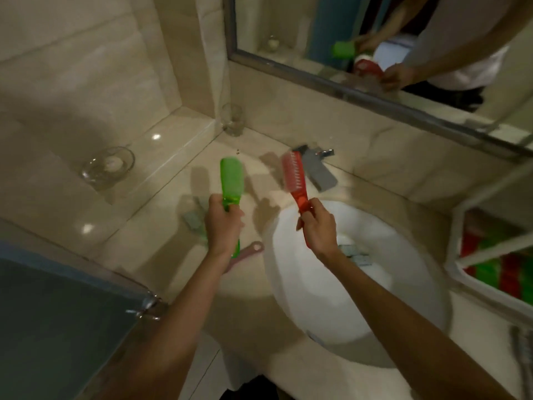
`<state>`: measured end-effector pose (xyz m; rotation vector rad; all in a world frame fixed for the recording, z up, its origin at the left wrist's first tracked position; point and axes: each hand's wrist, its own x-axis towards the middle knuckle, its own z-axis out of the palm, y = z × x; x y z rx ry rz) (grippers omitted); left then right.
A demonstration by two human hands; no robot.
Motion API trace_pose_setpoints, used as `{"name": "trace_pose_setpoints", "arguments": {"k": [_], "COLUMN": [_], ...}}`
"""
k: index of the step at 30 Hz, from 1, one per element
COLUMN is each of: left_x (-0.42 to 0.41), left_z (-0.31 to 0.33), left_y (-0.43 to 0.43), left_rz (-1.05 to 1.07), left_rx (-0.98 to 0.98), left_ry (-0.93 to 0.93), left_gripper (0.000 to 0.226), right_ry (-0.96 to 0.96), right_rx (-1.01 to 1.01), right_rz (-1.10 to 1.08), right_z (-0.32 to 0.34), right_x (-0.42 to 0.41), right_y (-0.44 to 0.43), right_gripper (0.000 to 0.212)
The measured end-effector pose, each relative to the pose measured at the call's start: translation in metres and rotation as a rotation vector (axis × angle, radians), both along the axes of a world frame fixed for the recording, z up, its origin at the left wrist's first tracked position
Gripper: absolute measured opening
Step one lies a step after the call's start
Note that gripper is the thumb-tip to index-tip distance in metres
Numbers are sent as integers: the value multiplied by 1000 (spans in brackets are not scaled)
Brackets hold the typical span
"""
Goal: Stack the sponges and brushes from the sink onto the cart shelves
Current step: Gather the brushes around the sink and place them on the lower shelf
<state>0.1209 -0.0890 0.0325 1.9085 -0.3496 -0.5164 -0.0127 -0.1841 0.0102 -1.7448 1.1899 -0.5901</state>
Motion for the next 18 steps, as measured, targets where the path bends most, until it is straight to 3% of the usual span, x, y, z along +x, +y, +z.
{"name": "trace_pose_setpoints", "arguments": {"k": [13, 18], "left_x": [-242, -324], "left_z": [33, 29], "left_y": [-77, -74], "left_rz": [-792, -1020], "left_rx": [-48, -30], "left_ry": [-60, -73], "left_gripper": [5, 25], "right_ry": [-72, -43], "right_rx": [-153, -134], "right_rz": [-696, -885], "right_z": [22, 17], "right_x": [-255, -334], "right_y": [13, 28], "right_gripper": [21, 24]}}
